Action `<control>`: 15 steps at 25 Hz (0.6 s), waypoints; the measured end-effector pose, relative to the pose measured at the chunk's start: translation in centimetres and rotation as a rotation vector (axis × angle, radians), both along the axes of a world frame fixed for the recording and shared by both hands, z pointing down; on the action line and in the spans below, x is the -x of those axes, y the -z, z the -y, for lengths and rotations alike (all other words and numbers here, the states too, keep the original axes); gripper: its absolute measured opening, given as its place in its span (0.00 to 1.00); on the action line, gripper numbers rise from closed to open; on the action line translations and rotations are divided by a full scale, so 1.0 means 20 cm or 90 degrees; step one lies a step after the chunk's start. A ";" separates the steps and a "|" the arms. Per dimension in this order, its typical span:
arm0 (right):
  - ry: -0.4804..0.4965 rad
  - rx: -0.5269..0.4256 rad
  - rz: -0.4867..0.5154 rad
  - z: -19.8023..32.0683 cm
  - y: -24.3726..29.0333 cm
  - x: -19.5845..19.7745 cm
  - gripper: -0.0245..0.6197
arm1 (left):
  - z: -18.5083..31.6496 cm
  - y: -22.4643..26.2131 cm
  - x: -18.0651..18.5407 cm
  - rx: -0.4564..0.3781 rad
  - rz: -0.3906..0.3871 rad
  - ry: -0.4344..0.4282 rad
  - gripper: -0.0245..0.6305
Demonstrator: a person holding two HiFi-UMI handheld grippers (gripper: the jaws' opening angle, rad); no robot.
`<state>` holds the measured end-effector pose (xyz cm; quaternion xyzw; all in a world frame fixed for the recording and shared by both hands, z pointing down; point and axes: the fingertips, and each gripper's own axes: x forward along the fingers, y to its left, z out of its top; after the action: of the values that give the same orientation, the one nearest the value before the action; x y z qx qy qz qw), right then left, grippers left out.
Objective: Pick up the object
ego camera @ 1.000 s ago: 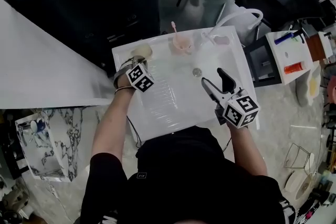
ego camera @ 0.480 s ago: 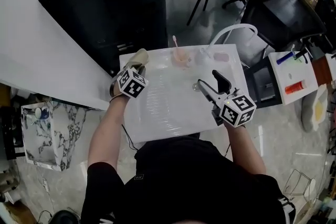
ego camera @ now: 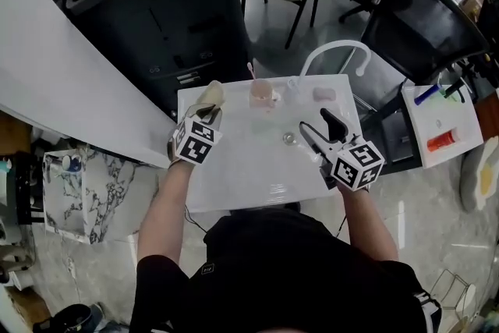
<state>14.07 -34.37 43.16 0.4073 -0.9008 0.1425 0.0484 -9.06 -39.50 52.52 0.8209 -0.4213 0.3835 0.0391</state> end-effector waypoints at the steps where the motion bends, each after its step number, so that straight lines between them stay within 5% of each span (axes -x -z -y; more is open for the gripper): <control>1: 0.000 -0.003 0.001 0.01 0.01 -0.02 0.51 | -0.01 0.03 -0.02 -0.003 -0.014 0.005 0.10; 15: -0.025 -0.051 0.006 0.10 0.14 -0.12 0.41 | -0.08 0.55 -0.13 -0.111 -0.226 0.044 0.10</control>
<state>16.39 -36.40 40.43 0.4255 -0.8980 0.1092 0.0248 -6.53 -37.88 41.57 0.8612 -0.4671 0.1929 0.0545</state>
